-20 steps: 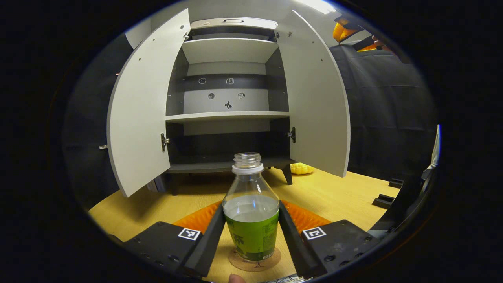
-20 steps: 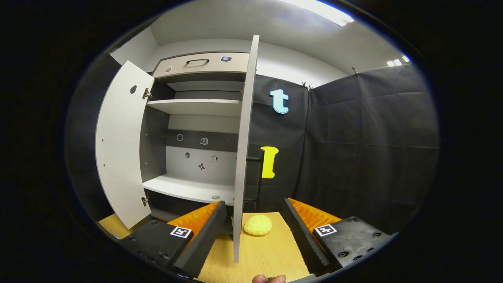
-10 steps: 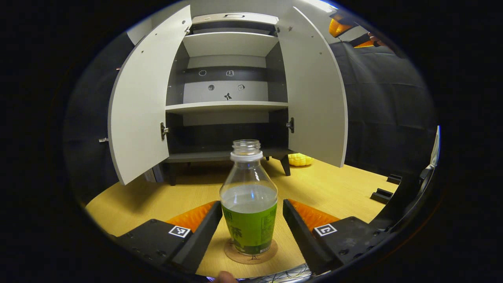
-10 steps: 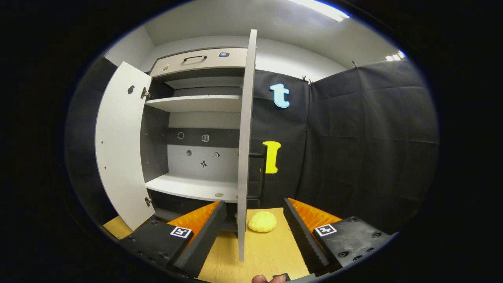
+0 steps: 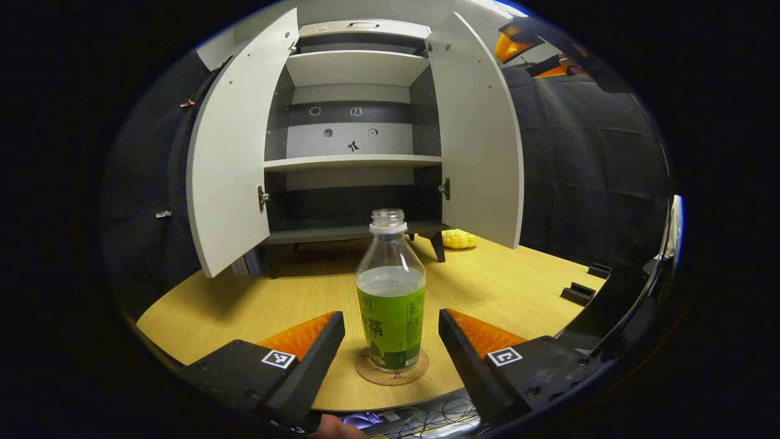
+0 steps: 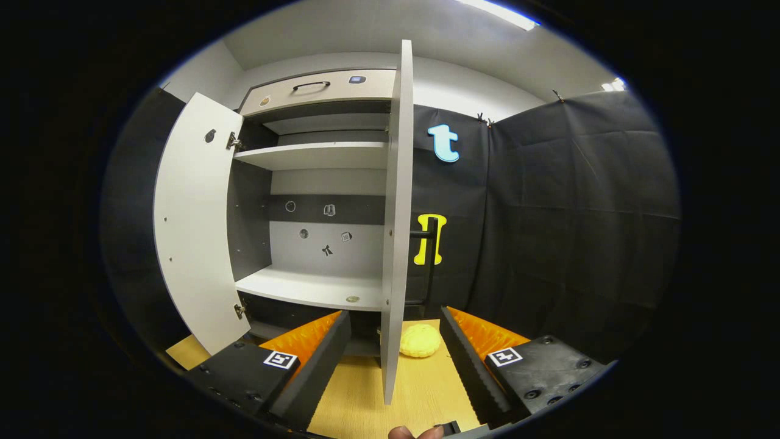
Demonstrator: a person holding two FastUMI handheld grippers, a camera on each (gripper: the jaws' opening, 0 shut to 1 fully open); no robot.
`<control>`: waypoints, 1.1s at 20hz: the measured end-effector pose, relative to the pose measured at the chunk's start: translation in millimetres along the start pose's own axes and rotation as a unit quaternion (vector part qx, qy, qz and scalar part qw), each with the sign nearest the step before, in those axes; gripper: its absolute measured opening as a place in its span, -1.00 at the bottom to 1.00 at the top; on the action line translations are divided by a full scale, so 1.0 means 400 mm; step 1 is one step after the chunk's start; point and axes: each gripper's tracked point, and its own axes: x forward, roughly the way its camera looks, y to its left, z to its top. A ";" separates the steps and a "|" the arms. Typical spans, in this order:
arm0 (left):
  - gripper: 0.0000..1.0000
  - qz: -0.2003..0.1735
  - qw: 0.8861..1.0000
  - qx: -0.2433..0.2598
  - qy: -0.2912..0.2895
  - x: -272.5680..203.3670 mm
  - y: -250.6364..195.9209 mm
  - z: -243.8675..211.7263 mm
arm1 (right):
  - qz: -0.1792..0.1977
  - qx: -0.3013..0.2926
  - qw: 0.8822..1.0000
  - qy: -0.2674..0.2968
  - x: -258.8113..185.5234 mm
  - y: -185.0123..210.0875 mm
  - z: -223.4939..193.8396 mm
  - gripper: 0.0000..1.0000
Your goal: Grasp the bottle in the cabinet with the left hand and place it on the coaster, then close the right door with the right hand and the left door with the left hand.
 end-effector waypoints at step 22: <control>0.90 0.146 0.985 -0.072 -0.064 -0.181 0.375 0.534 | -0.019 0.064 0.997 -0.029 0.203 -0.178 0.046 0.91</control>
